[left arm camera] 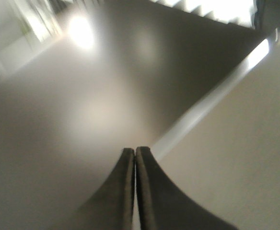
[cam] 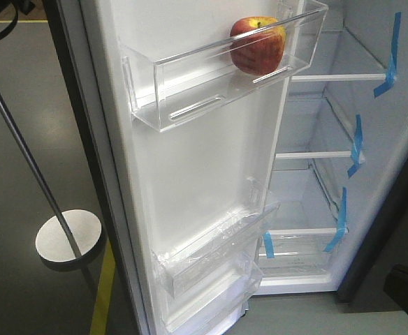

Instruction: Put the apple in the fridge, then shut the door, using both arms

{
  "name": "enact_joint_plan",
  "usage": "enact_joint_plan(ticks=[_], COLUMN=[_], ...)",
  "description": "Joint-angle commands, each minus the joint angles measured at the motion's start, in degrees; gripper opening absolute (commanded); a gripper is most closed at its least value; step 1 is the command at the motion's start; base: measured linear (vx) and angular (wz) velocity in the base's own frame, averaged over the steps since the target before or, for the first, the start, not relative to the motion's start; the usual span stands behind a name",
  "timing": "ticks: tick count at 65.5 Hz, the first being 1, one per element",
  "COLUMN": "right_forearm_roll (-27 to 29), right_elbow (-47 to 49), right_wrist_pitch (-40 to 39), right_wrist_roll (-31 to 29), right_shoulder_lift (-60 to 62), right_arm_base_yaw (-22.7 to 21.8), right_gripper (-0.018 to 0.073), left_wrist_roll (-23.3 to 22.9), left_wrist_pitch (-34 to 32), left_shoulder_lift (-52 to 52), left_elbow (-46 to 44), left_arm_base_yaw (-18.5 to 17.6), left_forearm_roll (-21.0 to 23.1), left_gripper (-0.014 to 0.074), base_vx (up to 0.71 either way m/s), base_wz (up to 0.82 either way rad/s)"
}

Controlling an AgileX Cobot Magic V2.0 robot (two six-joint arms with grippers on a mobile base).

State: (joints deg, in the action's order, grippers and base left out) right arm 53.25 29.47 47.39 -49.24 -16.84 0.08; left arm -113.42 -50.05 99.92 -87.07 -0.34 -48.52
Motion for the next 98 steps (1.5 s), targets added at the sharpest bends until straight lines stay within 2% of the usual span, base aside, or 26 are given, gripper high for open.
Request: enact_joint_plan(ticks=[1, 5, 9, 27, 35, 46, 51, 55, 72, 80, 89, 98], right_forearm_roll=[2.61, 2.61, 2.61, 2.61, 2.79, 3.28, 4.03, 4.48, 4.48, 4.31, 3.86, 2.07], right_elbow=[1.43, 1.43, 1.43, 1.43, 1.43, 1.43, 1.43, 1.43, 1.43, 1.43, 2.46, 7.51], right_wrist_pitch=[-2.18, -1.81, -1.3, -0.57, -0.92, -2.5, -3.97, -5.37, -11.58, -20.9, -32.52, -37.13], right_wrist_roll=[-0.12, -0.12, -0.12, -0.12, -0.12, -0.12, -0.12, -0.12, -0.12, -0.38, -0.38, -2.36], right_shoulder_lift=[-0.56, -0.56, -0.56, -0.56, -0.56, -0.56, -0.56, -0.56, -0.56, -0.77, -4.37, -13.71], right_arm_base_yaw=[-0.08, -0.08, -0.08, -0.08, -0.08, -0.08, -0.08, -0.08, -0.08, -0.08, -0.08, -0.08], right_gripper=[-0.0003, -0.0003, -0.0003, -0.0003, -0.0003, -0.0003, -0.0003, -0.0003, -0.0003, -0.0003, -0.0003, -0.0003], left_wrist_roll=[-7.41, -10.31, -10.31, -10.31, -10.31, -10.31, -10.31, -10.25, -10.25, -10.25, -10.25, -10.25], left_wrist_pitch=[-7.31, -9.36, -11.87, -23.26, -24.8, -22.82, -22.21, -21.77, -19.6, -19.43, -19.49, -19.54], left_shoulder_lift=[-0.15, 1.03, 1.85, 2.5, 2.44, 2.55, 2.44, 2.28, 1.78, 1.78, 1.78, 1.78], left_elbow=[-5.96, -8.66, -10.92, -15.86, -15.9, -15.9, -15.9, -15.9, -15.9, -15.77, -15.77, -15.77], left_arm_base_yaw=[-0.22, -0.22, -0.22, -1.23, -5.55, -13.24, -14.02, -13.53, -4.74, -1.03, 1.49, 2.7], left_forearm_roll=[-4.8, -8.69, -10.47, -11.43, -12.68, -18.62, -20.13, -20.54, -21.02, -21.08, -21.08, -21.08], left_gripper=[0.0003, 0.0003, 0.0003, 0.0003, 0.0003, 0.0003, 0.0003, 0.0003, 0.0003, 0.0003, 0.0003, 0.0003], base_vx=[0.0, 0.0, 0.0, 0.0, 0.0, 0.0, 0.0, 0.0, 0.0, 0.0, 0.0, 0.0], base_wz=[0.0, 0.0, 0.0, 0.0, 0.0, 0.0, 0.0, 0.0, 0.0, 0.0, 0.0, 0.0])
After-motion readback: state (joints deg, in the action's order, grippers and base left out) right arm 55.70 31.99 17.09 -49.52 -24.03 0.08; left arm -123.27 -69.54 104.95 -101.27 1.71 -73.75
